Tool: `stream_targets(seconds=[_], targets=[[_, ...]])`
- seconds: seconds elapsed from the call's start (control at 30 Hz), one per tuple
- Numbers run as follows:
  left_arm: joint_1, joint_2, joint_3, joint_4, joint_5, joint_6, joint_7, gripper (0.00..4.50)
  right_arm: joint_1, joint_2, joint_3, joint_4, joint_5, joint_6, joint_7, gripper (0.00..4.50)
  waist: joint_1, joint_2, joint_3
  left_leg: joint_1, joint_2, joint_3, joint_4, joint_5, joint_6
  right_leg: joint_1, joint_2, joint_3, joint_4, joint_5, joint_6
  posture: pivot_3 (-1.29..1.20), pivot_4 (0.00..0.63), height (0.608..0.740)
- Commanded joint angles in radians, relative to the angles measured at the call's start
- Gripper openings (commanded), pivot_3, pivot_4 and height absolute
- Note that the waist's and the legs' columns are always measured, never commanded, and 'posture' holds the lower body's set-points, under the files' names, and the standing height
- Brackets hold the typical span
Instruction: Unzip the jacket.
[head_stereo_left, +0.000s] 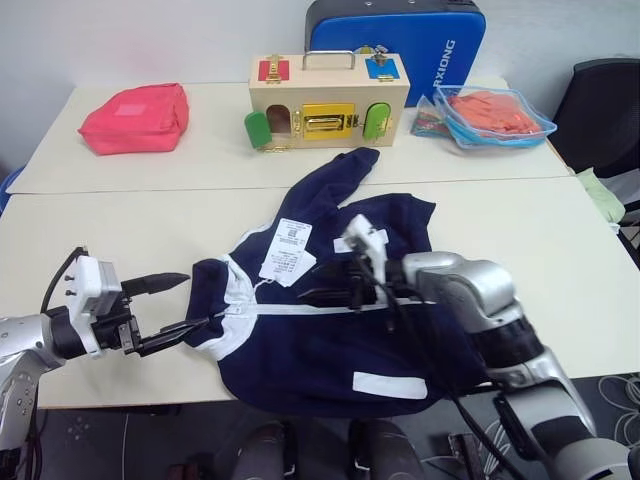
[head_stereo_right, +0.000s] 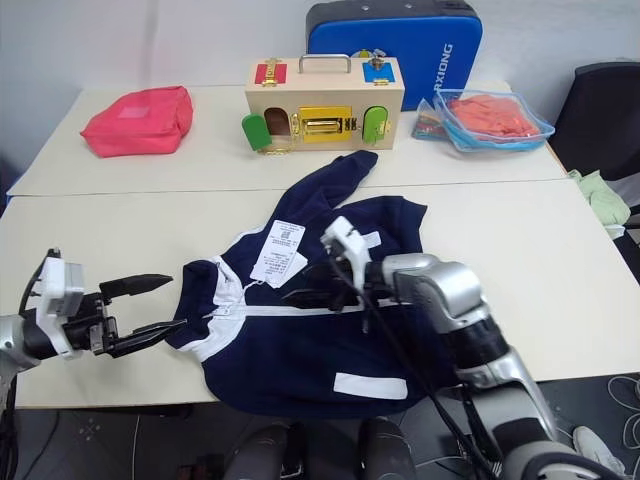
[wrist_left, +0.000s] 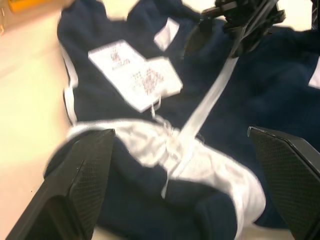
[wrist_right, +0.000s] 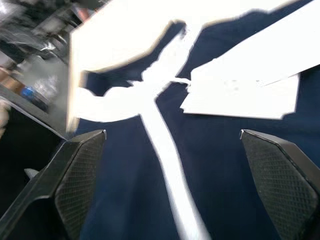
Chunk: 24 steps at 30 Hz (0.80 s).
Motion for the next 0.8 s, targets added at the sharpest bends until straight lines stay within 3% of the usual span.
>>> stream_targets(seconds=[0.03,0.17,0.33,0.5,0.63,0.8], targets=[[-0.018,-0.011,0.013,-0.006,0.019,-0.065,-0.003,4.47,-0.051,0.075,0.013,0.046,-0.072,-0.008,-0.089,4.50,-0.001,-0.001,0.000,0.000,0.000,0.000,0.000,0.000,0.001,0.000,0.000,0.000,0.000,0.000,0.000,0.00,0.150,0.740],[0.028,-0.017,0.029,-0.030,0.010,-0.071,-0.007,4.47,-0.073,0.102,-0.004,0.071,-0.115,-0.020,-0.112,4.50,-0.003,-0.001,-0.001,0.000,-0.001,0.001,0.002,0.000,0.002,0.001,-0.001,0.002,-0.001,0.001,0.003,0.00,0.150,0.740],[0.090,-0.028,0.056,-0.052,-0.001,-0.073,0.008,4.47,-0.103,0.120,-0.081,0.048,-0.053,0.118,-0.116,4.50,-0.006,-0.001,-0.001,0.001,0.000,0.001,0.001,0.001,0.001,0.001,-0.001,0.002,0.001,0.002,0.003,0.00,0.150,0.740],[0.092,-0.057,0.046,-0.071,0.002,-0.069,0.040,4.47,-0.160,0.268,-0.165,0.253,-0.040,0.153,-0.178,4.50,-0.020,-0.002,-0.001,0.002,0.001,0.000,-0.001,0.002,0.000,0.000,0.000,0.002,0.004,0.001,0.003,0.00,0.150,0.740],[0.088,-0.062,0.041,-0.072,0.002,-0.067,0.043,4.47,-0.195,0.333,-0.237,0.353,-0.024,0.192,-0.206,4.50,-0.028,-0.002,-0.001,0.002,0.001,0.000,-0.002,0.002,-0.001,0.000,0.000,0.002,0.003,0.001,0.002,0.00,0.150,0.740],[0.064,-0.064,0.021,-0.030,0.019,-0.087,0.036,4.47,-0.212,0.376,-0.238,0.405,-0.046,0.169,-0.213,4.50,-0.029,-0.002,-0.001,0.002,0.000,0.000,-0.001,0.002,0.000,0.000,0.000,0.003,0.003,0.001,0.002,0.00,0.150,0.740]])
